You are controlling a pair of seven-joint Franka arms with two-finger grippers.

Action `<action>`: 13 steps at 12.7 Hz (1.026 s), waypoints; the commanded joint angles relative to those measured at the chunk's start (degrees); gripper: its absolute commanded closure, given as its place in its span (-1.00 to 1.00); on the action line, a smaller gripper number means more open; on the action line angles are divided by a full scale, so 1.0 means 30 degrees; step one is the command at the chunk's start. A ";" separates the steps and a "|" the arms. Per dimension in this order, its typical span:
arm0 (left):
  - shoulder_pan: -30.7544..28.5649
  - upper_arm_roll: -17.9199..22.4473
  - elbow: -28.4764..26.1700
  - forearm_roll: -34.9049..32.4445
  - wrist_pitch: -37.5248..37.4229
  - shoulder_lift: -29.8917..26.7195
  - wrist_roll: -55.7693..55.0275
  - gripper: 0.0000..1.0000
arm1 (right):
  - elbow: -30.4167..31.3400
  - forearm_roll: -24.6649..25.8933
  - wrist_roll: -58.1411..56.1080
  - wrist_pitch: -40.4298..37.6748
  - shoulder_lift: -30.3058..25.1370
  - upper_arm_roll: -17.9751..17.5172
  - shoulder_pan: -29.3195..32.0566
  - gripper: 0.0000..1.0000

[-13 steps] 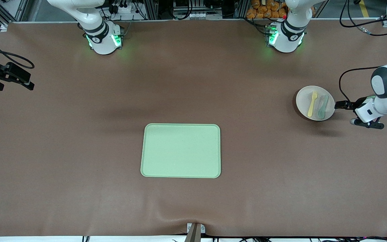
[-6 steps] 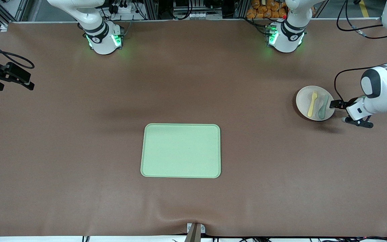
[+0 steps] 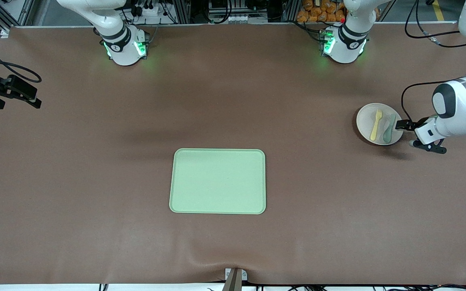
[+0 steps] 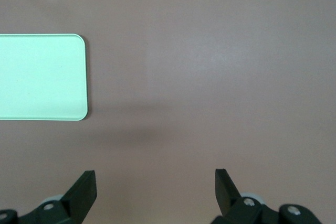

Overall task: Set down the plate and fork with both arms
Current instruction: 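Grasp the white plate rim with the left gripper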

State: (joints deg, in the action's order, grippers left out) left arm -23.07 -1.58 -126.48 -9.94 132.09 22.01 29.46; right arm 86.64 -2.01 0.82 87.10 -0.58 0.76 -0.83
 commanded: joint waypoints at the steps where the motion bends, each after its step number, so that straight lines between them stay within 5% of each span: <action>1: -0.0219 -0.0148 -0.0202 -0.0408 0.0327 0.0047 0.0171 -1.00 | 0.0242 -0.0237 -0.0185 -0.0088 -0.0304 0.0155 -0.0104 -1.00; 5: -0.0190 -0.0148 -0.0202 -0.0408 0.0298 0.0281 0.0142 -0.98 | 0.0242 -0.0266 -0.0185 -0.0089 -0.0304 0.0155 -0.0104 -1.00; 6: -0.0190 -0.0148 -0.0202 -0.0408 0.0327 0.0311 0.0142 -0.61 | 0.0242 -0.0237 -0.0185 -0.0088 -0.0304 0.0155 -0.0104 -1.00; 8: -0.0074 -0.0177 -0.0173 -0.0408 0.0298 0.0282 0.0142 0.99 | 0.0242 -0.0237 -0.0185 -0.0118 -0.0304 0.0155 -0.0104 -1.00; 13: 0.0015 -0.0236 -0.0114 -0.0437 0.0298 0.0223 0.0025 1.00 | 0.0242 -0.0237 -0.0185 -0.0088 -0.0304 0.0155 -0.0104 -1.00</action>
State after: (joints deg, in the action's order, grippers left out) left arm -22.76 -2.18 -126.58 -9.94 132.21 23.05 29.46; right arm 86.64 -2.02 0.81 86.92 -0.58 0.76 -0.83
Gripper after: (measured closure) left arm 0.753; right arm 0.000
